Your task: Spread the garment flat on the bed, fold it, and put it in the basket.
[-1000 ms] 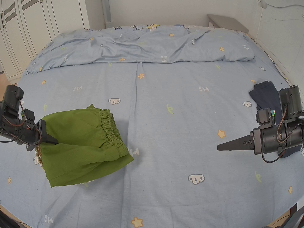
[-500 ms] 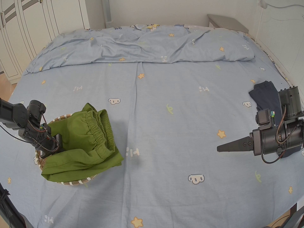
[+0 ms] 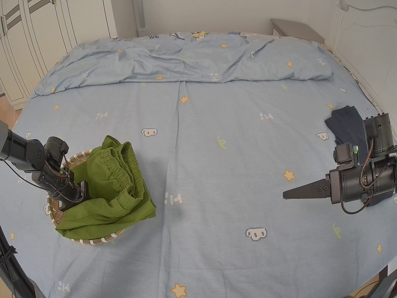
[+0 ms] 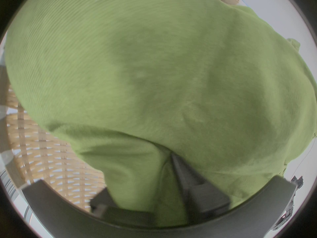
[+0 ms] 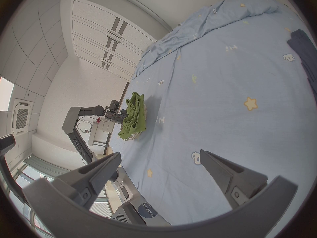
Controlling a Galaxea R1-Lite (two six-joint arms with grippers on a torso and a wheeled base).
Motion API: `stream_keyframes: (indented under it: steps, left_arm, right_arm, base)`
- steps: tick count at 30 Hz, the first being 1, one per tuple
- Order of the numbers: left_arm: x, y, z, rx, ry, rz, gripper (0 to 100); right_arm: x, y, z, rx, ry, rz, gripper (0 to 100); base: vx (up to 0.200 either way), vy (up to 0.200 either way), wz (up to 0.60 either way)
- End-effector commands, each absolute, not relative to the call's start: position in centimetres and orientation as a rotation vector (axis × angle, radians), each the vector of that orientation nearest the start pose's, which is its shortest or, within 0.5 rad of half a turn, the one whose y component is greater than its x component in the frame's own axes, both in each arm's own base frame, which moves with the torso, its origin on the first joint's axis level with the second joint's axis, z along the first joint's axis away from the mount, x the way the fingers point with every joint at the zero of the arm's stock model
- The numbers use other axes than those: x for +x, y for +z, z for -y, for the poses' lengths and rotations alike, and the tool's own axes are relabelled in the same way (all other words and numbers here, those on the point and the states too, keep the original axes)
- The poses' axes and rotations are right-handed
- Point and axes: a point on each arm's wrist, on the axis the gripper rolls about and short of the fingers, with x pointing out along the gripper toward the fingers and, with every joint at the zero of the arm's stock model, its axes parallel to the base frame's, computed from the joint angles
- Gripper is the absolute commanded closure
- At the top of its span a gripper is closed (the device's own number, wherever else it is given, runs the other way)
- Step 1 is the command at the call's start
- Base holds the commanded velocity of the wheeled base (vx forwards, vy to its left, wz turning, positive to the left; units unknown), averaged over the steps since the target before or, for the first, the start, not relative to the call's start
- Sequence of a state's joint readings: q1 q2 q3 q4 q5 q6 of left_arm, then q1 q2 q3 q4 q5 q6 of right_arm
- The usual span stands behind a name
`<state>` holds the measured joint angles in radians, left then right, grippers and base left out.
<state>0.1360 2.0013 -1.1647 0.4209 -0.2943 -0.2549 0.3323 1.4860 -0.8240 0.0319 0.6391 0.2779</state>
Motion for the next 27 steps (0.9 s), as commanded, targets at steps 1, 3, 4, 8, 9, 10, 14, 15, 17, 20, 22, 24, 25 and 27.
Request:
stream_keyframes:
  steps: [1,3,4,8,9,10,14,15,17,20,22,24,25,27]
  left_arm:
    - [32.2,11.2,-3.8,-0.490,0.017,-1.207,0]
    - [31.3,13.3,-3.6,-0.485,0.010,-1.145,0]
    - [31.3,13.5,-3.6,-0.484,0.009,-1.140,0]
    - [28.8,17.5,-3.2,-0.468,-0.010,-1.036,0]
    - [28.7,17.6,-3.2,-0.467,-0.011,-1.033,0]
    - [28.7,17.6,-3.2,-0.467,-0.011,-1.033,0]
    - [25.7,21.2,-2.9,-0.443,-0.024,-0.927,0]
    - [25.3,21.5,-2.8,-0.441,-0.026,-0.916,0]
    - [24.8,22.0,-2.7,-0.437,-0.030,-0.903,0]
    - [23.3,23.5,-1.9,-0.417,-0.064,-0.851,0]
    - [22.6,24.2,-1.4,-0.408,-0.082,-0.826,0]
    - [19.0,26.1,-0.1,-0.383,-0.132,-0.730,0]
    - [18.8,26.1,-0.1,-0.381,-0.135,-0.724,0]
    - [14.3,26.9,1.4,-0.339,-0.201,-0.633,0]
  right_arm:
    - [21.7,18.8,-8.9,0.357,0.828,-0.841,0]
    - [21.7,18.8,-8.9,0.356,0.827,-0.840,0]
    - [21.7,18.8,-8.9,0.355,0.829,-0.839,0]
    - [21.7,19.0,-8.9,0.355,0.829,-0.832,0]
    - [21.7,19.0,-8.9,0.355,0.829,-0.832,0]
    - [21.7,19.0,-8.9,0.355,0.829,-0.832,0]
    - [21.6,19.0,-8.8,0.356,0.829,-0.831,0]
    - [21.6,19.0,-8.8,0.356,0.828,-0.829,0]
    - [21.6,19.1,-8.8,0.356,0.827,-0.828,0]
    - [21.2,19.5,-8.7,0.349,0.829,-0.806,0]
    - [20.9,19.8,-8.6,0.345,0.826,-0.791,0]
    - [18.8,21.4,-7.5,0.328,0.813,-0.695,0]
    - [18.6,21.5,-7.4,0.327,0.811,-0.690,0]
    - [15.2,22.5,-5.6,0.312,0.754,-0.581,0]
  base:
    - [0.000,0.000,0.00]
    - [0.000,0.000,0.00]
    - [0.000,0.000,0.00]
    - [0.000,0.000,0.00]
    - [0.000,0.000,0.00]
    - [0.000,0.000,0.00]
    - [0.000,0.000,0.00]
    - [0.000,0.000,0.00]
    - [0.000,0.000,0.00]
    - [0.000,0.000,0.00]
    - [0.000,0.000,0.00]
    - [0.000,0.000,0.00]
    - [0.000,0.000,0.00]
    - [0.000,0.000,0.00]
